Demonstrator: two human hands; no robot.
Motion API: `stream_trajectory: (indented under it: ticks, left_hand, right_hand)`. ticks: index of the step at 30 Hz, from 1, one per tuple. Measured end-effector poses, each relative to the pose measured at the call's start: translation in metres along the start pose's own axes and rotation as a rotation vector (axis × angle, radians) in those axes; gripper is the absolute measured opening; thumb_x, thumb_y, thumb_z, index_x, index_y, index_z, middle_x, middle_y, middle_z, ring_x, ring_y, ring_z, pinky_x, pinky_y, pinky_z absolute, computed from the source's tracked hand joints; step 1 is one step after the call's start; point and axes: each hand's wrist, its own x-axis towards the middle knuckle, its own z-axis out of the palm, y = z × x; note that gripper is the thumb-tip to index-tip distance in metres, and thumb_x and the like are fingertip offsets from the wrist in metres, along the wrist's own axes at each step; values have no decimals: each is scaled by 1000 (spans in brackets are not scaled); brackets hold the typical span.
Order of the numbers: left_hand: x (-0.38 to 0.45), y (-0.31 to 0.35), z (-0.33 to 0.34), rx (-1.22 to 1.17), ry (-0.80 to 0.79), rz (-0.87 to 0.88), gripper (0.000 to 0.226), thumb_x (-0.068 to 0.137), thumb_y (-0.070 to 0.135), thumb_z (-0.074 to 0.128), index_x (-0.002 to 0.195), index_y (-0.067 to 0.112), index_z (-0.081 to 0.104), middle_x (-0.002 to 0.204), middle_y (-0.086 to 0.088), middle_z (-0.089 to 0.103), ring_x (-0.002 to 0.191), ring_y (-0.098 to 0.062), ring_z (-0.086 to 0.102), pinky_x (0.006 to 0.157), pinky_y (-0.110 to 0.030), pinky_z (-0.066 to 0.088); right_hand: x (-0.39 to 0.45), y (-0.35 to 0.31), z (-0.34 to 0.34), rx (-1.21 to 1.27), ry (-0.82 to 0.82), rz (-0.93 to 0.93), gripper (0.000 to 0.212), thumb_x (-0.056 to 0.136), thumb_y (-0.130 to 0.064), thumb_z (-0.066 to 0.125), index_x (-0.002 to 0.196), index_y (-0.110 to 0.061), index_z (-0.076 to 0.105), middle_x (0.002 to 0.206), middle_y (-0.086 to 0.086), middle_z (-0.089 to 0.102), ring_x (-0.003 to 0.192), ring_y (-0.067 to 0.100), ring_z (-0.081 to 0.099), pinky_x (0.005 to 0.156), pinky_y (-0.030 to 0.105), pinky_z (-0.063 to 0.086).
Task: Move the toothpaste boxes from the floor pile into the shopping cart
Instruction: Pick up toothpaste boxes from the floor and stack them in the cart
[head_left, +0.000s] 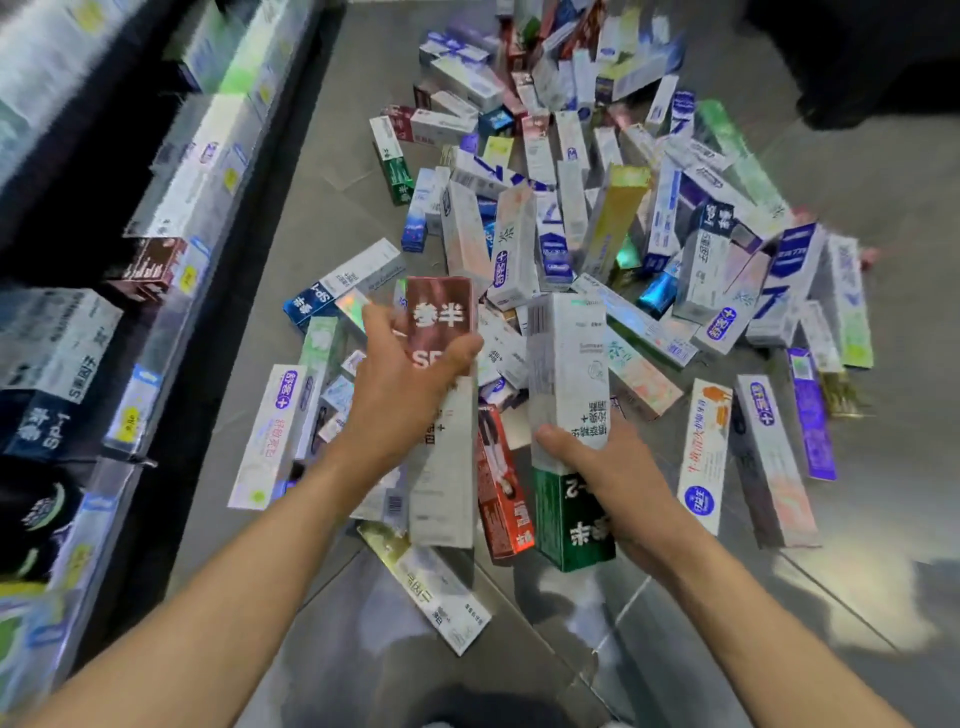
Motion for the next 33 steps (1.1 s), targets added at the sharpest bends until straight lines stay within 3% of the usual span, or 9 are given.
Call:
stream_trajectory:
  ticks: [3,6,8,10,12,14,20,27,33]
  left_hand:
    - [-27,50,3,-85,12,-240,52,85,59,67,112,22,42,102,3,66,87,-12,66,70,-32,50]
    - [-61,119,-5,-307,-80,-482,44,88,60,62,114,26,53,96,2,74,78,-11,73,69,-33,60]
    - [-84,170,-16,-484,-171,-569,45,91,53,64,121,21,63,102,-6,77,94,-24,74,86,-48,60]
    - [-109,222,-28,-592,-240,-637,54,88,47,70,128,11,66,121,-22,69,110,-41,64,104,-61,45]
    - [-134,279,-42,-657,-270,-703,67,79,47,78,128,4,64,123,-29,59,107,-44,55,107,-63,37]
    - [-153,338,-57,-696,-297,-732,65,68,44,80,118,6,64,116,-23,54,91,-38,55,96,-59,43]
    - [-201,509,-86,-653,-437,-601,36,73,33,71,98,8,69,76,-14,67,57,-26,62,54,-31,55]
    - [-265,629,-84,-419,-722,-295,27,89,30,72,110,13,71,99,-18,76,82,-31,73,75,-42,60]
    - [-344,665,-43,-288,-1043,-173,44,75,51,82,107,22,72,113,-10,73,91,-24,75,86,-46,60]
  right_hand:
    - [-32,-59,-4,54,15,-10,43,73,-43,74,112,-30,61,100,-10,77,90,10,74,80,30,55]
    - [-73,-119,-11,81,58,24,50,71,-50,77,115,-34,61,108,-9,75,99,13,73,94,44,54]
    - [-104,-158,-19,116,112,48,55,72,-51,82,119,-34,60,113,-7,74,105,16,71,100,50,51]
    - [-140,-203,-27,157,145,101,65,73,-50,83,129,-31,56,119,-4,72,110,19,69,103,53,49]
    - [-181,-250,-35,196,152,143,76,73,-52,82,137,-31,49,125,-4,70,116,20,67,106,53,46]
    - [-225,-299,-45,222,189,168,79,71,-56,83,137,-34,48,127,-4,69,118,22,65,107,55,45]
    - [-351,-438,-62,239,305,153,63,81,-42,78,136,-31,49,125,-5,70,114,19,68,103,52,49]
    - [-482,-524,-50,324,713,40,69,68,-38,80,129,-21,53,112,-6,75,101,13,72,88,37,55]
    - [-596,-523,-27,480,1124,-26,37,86,-23,74,119,-22,57,107,-5,76,97,14,73,86,36,58]
